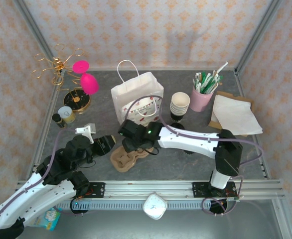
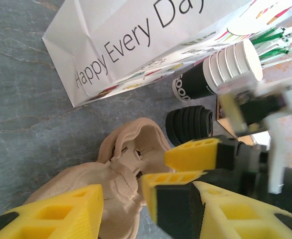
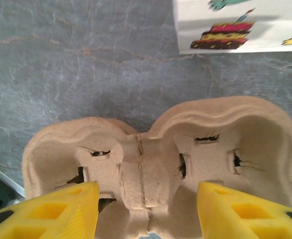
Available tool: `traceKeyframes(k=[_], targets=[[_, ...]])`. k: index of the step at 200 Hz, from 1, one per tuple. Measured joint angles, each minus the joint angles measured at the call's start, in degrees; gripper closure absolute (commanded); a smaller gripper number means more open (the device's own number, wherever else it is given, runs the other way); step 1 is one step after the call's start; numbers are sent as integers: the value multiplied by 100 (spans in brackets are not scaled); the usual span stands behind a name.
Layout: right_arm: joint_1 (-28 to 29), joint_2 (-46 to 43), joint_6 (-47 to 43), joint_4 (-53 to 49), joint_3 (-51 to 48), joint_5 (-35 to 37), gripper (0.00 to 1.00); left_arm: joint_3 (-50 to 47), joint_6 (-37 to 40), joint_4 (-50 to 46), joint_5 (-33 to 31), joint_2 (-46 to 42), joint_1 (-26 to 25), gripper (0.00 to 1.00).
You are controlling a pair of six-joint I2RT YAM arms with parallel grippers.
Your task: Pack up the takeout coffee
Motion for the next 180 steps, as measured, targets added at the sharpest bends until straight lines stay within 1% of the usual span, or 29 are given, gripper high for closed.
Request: traceKeyframes(k=[45,75,109,151,180], targets=[[151,579,-22,-63,83,85,46,4,-83,-216,-138,-87,0,49],[153,673,-68,-107,136,90,46,4,-87,-251,-146,-85,0,49],[177,837,-109,-146,304,179,50,2,-85,-254,-146,-85,0,49],[188,970,-131,-219,330,284,50,-11,-87,-319,-166,-85,0,49],[192,999,-155,-251,350,334,53,-11,-85,-365,-186,-85,0,49]])
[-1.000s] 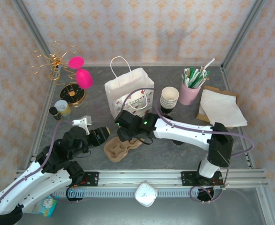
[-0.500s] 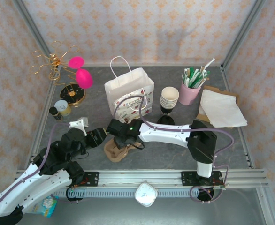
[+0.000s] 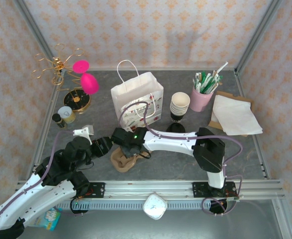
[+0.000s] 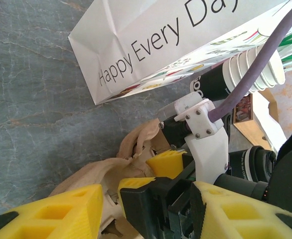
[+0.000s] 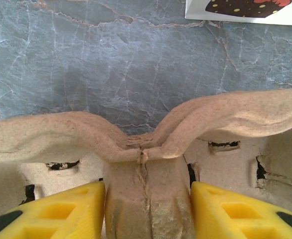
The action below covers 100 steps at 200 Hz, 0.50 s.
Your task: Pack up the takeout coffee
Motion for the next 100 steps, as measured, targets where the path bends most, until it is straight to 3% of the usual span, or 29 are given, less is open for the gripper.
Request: traceKeyframes(k=[100], targets=[[2,35,28,-210,114,11,58,0,-2,-17,-24,4,0,48]])
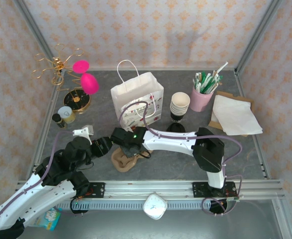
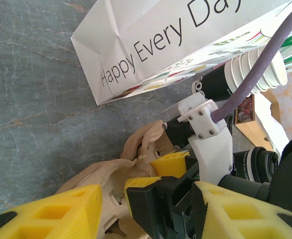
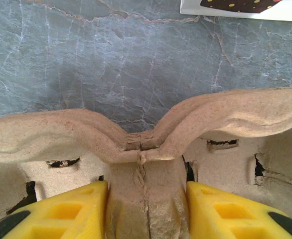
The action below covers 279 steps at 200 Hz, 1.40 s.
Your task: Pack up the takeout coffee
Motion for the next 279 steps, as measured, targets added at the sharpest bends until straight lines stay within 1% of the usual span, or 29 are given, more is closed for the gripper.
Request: traceKeyframes(k=[139,279], targets=[[9,-28,179,-201,260,-2,60,59,4,4,0,9,0,48],[-160,-813,345,-389,260,-28,61,422,28,0,-44,114,0,48]])
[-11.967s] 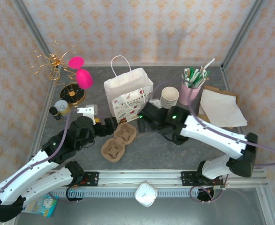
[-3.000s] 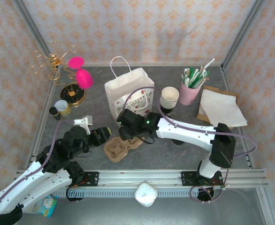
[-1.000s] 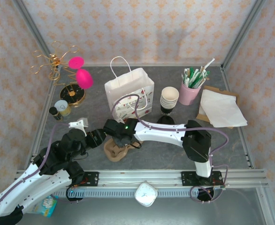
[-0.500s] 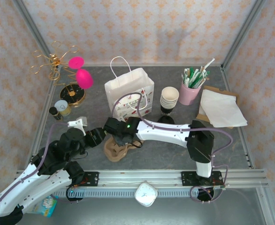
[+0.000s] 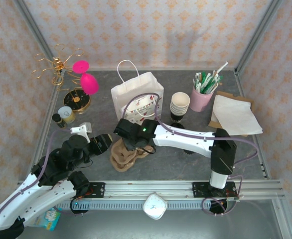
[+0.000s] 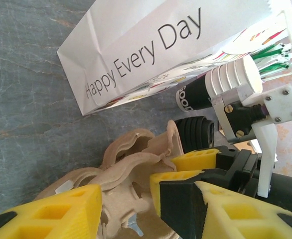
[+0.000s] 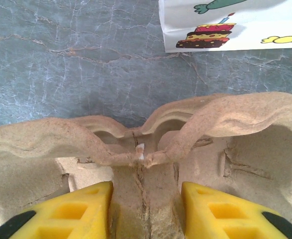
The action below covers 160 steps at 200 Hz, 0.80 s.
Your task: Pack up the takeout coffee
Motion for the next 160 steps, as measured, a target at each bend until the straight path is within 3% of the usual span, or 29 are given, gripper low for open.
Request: traceKeyframes(k=[70,160], targets=[[-291,-1047,199,-236,-195,31,61,184,131,116,136,302,0,53],[-739,-1862,326,-568,-1014,223,62,-413,203,1193,1204,844,-9,62]])
